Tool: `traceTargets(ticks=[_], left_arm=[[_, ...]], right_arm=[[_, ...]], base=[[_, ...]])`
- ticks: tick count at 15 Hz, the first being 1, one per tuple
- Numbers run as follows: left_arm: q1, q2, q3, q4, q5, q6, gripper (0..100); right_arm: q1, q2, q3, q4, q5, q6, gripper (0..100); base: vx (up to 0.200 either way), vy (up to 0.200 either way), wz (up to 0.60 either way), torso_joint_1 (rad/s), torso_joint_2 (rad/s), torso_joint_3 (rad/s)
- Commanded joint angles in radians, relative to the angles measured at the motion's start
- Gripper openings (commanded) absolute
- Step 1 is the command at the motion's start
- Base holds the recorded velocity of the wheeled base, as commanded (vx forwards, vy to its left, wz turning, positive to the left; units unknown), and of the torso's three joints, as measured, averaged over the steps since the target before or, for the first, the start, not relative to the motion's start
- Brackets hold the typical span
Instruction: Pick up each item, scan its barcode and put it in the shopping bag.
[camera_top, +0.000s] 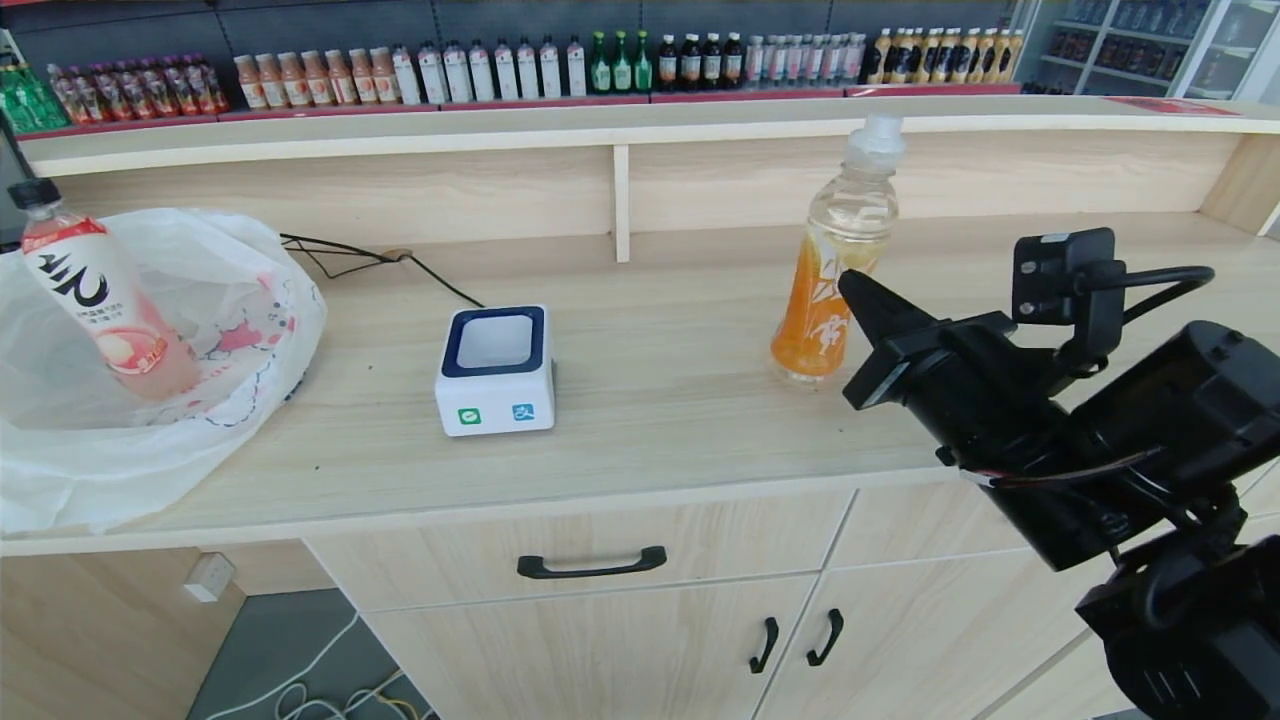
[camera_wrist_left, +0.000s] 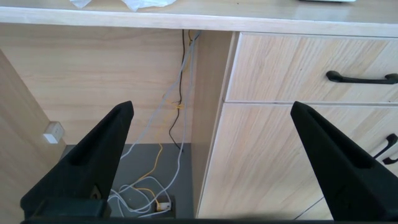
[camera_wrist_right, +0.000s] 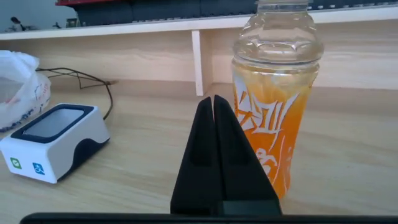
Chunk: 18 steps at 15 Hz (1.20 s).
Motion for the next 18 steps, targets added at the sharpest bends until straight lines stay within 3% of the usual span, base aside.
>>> traceTargets(ticks=[1,5,10,12,18], left_arm=[[0.0,0.0,0.0,0.0,0.0,0.0,100],[0.0,0.0,0.0,0.0,0.0,0.0,100],[0.0,0.0,0.0,0.0,0.0,0.0,100],[0.0,0.0,0.0,0.0,0.0,0.0,100],[0.0,0.0,0.0,0.0,0.0,0.0,100]], right_arm=[[-0.009,0.003,-0.022,-0.001,-0.001,0.0,100],[-0.018,-0.04,0.05,-0.001,0.002,-0.001,100],[-0.036,-0.067,-0.061,0.239,-0.028,-0.001,100],[-0.047,-0.037,-0.183,0.377,-0.078,0.002,100],[-0.064,0.088,-0.304,0.408,-0.078,0.0,100]], base=[[0.0,0.0,0.0,0.0,0.0,0.0],[0.0,0.0,0.0,0.0,0.0,0.0],[0.0,0.0,0.0,0.0,0.0,0.0],[0.0,0.0,0.0,0.0,0.0,0.0],[0.0,0.0,0.0,0.0,0.0,0.0]])
